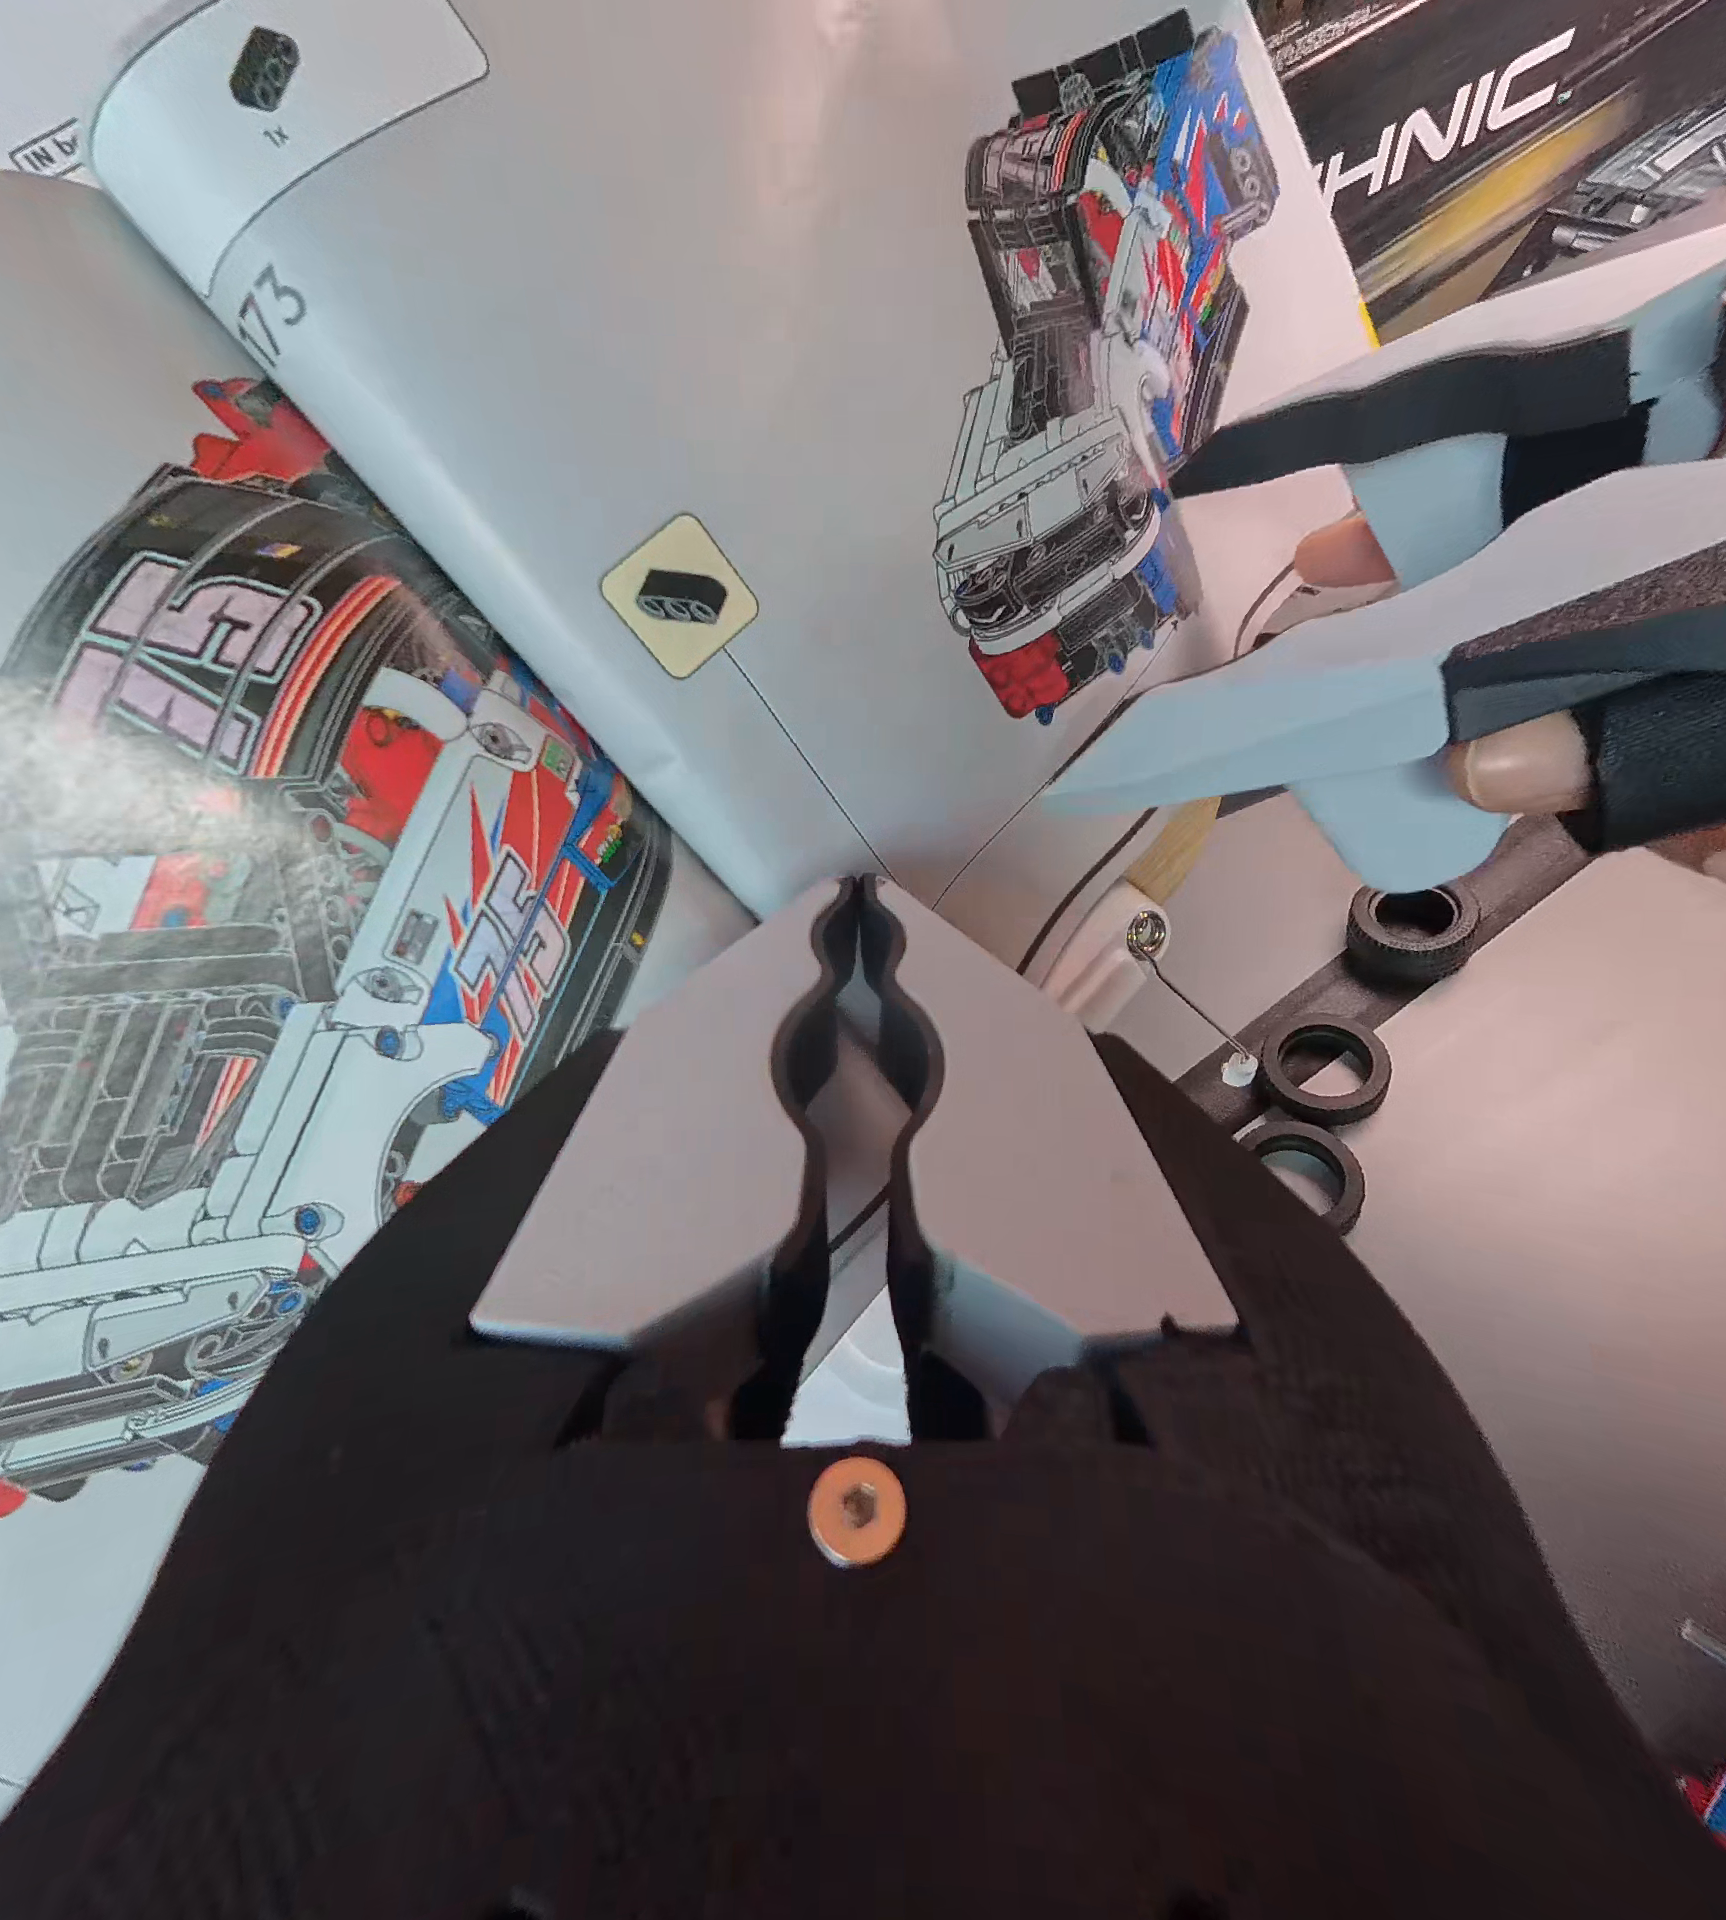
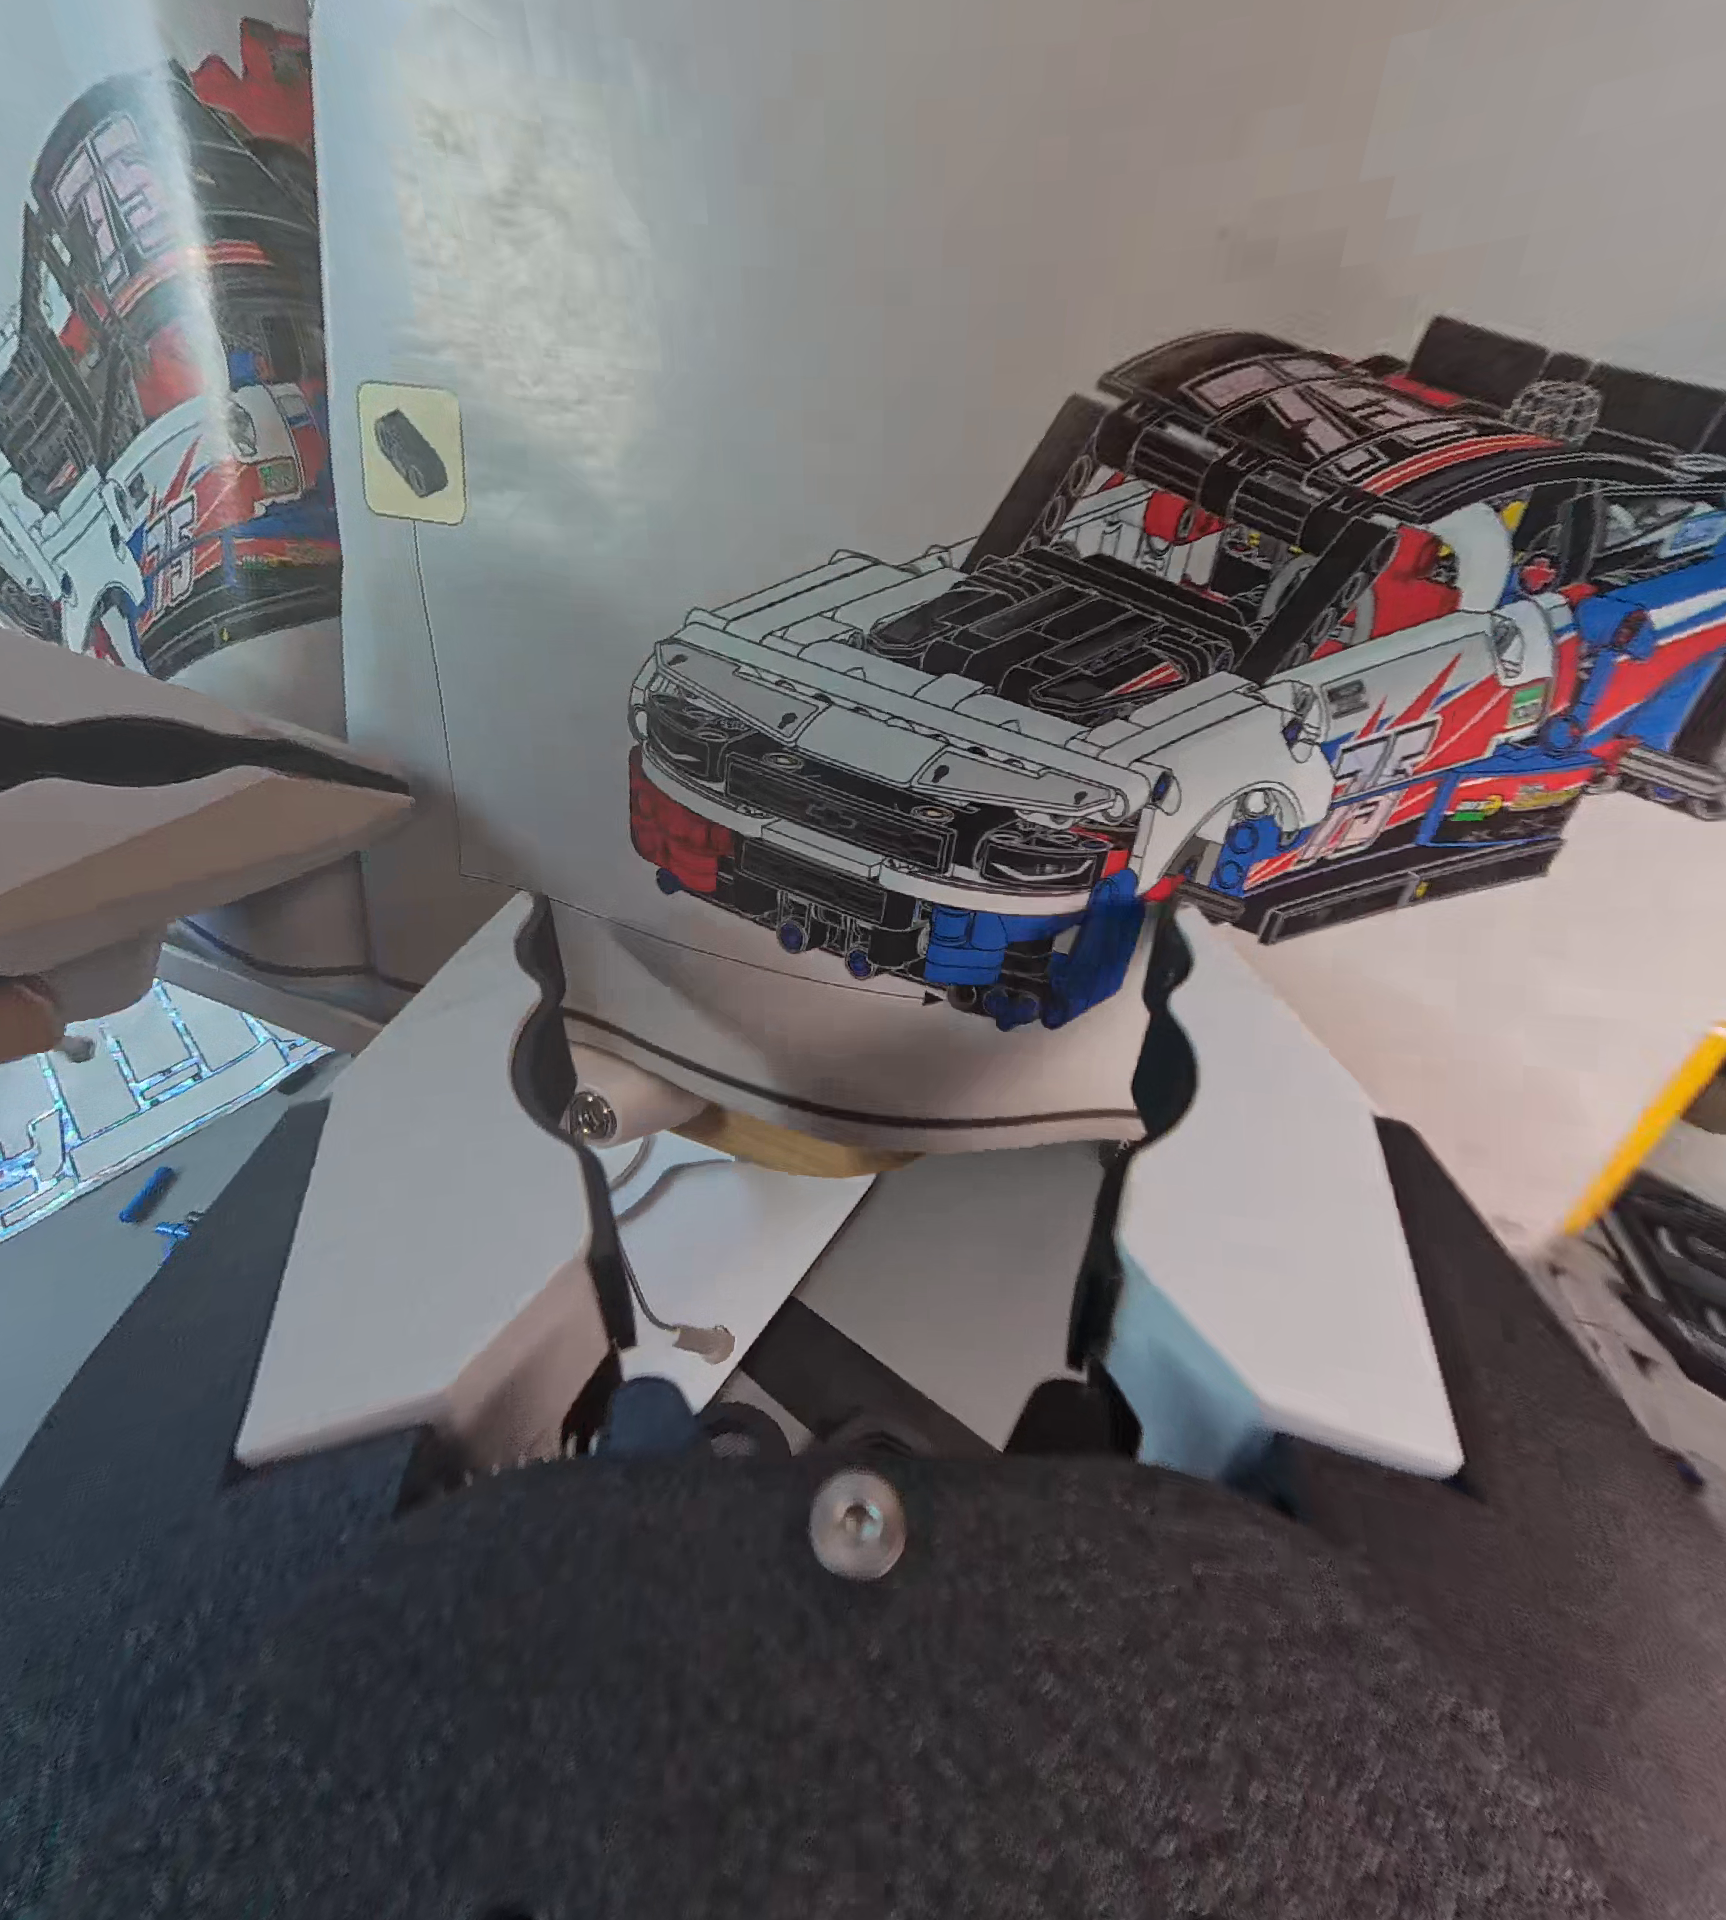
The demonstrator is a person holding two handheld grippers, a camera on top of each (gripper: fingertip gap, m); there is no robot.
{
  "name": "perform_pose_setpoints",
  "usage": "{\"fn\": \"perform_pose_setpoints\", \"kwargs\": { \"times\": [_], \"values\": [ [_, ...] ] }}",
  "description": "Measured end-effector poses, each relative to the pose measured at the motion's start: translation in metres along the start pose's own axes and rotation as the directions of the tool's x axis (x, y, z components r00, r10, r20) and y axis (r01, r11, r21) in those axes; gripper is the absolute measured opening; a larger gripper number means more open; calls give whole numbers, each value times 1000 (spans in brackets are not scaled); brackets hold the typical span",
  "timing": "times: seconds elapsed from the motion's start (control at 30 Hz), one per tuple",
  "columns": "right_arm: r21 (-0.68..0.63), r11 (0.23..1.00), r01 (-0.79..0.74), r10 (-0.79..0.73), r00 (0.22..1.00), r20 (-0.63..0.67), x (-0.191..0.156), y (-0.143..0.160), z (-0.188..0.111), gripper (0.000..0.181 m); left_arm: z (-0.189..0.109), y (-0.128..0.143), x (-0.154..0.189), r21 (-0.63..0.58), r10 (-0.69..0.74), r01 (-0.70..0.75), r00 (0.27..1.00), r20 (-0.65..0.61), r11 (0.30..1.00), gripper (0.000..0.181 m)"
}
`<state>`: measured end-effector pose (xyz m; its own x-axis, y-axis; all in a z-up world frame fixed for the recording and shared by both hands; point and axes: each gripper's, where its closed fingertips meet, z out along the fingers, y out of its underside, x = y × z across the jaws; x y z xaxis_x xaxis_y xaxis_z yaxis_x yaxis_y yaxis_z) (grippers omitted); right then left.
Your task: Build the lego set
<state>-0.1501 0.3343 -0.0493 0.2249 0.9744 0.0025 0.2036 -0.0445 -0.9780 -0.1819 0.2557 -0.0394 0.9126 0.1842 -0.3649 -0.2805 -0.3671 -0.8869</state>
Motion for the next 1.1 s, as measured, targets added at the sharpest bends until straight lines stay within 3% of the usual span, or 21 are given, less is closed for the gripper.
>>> {"fn": "perform_pose_setpoints", "kwargs": {
  "times": [0.07, 0.23, 0.37, 0.47, 0.6, 0.67, 0.73, 0.77, 0.8, 0.9, 1.0, 1.03, 1.1],
  "values": [
    [7, 997, 78, -77, 995, -67, -1, -1, 1, 87, 0, 0, 0, 7, -2, 2, 1000, -1, 1000, 0],
    [56, 984, 170, -158, 972, -173, -12, -9, -14, 65, -2, 0, 1, 31, -34, 35, 999, -38, 999, 0],
    [81, 976, 200, -176, 954, -242, -12, -8, -27, 62, -3, 0, 1, 36, -38, 39, 999, -39, 999, 0],
    [139, 969, 204, -175, 964, -199, -21, -10, -35, 49, -3, 0, 1, 38, -40, 42, 998, -38, 998, 0],
    [211, 931, 297, -234, 932, -277, -22, -18, -50, 53, -4, -1, 1, 40, -43, 45, 998, -41, 998, 0],
    [279, 905, 321, -239, 926, -293, -24, -25, -61, 37, -4, 0, 2, 35, -38, 40, 998, -43, 999, 0],
    [258, 921, 293, -242, 947, -210, -32, -18, -56, 20, -3, 1, 2, 32, -39, 40, 998, -41, 999, 0],
    [212, 940, 266, -232, 957, -172, -33, -9, -50, 24, -3, 1, 1, 34, -42, 43, 998, -41, 999, 0],
    [186, 951, 247, -213, 959, -185, -28, -5, -47, 40, -2, 1, 1, 34, -46, 47, 998, -41, 998, 0],
    [207, 949, 239, -192, 955, -227, -10, -13, -41, 75, -3, 1, 1, 33, -52, 54, 998, -42, 998, 0],
    [180, 977, 113, -85, 984, -154, 6, -20, -21, 101, -2, 1, 1, 32, -44, 46, 998, -36, 998, 0],
    [140, 988, 66, -52, 993, -103, 7, -17, -11, 103, -2, 1, 1, 30, -43, 44, 998, -35, 999, 0],
    [86, 996, 25, -23, 999, -24, 1, -14, 2, 87, -2, 1, 1, 28, -42, 43, 999, -32, 999, 0]
  ]
}}
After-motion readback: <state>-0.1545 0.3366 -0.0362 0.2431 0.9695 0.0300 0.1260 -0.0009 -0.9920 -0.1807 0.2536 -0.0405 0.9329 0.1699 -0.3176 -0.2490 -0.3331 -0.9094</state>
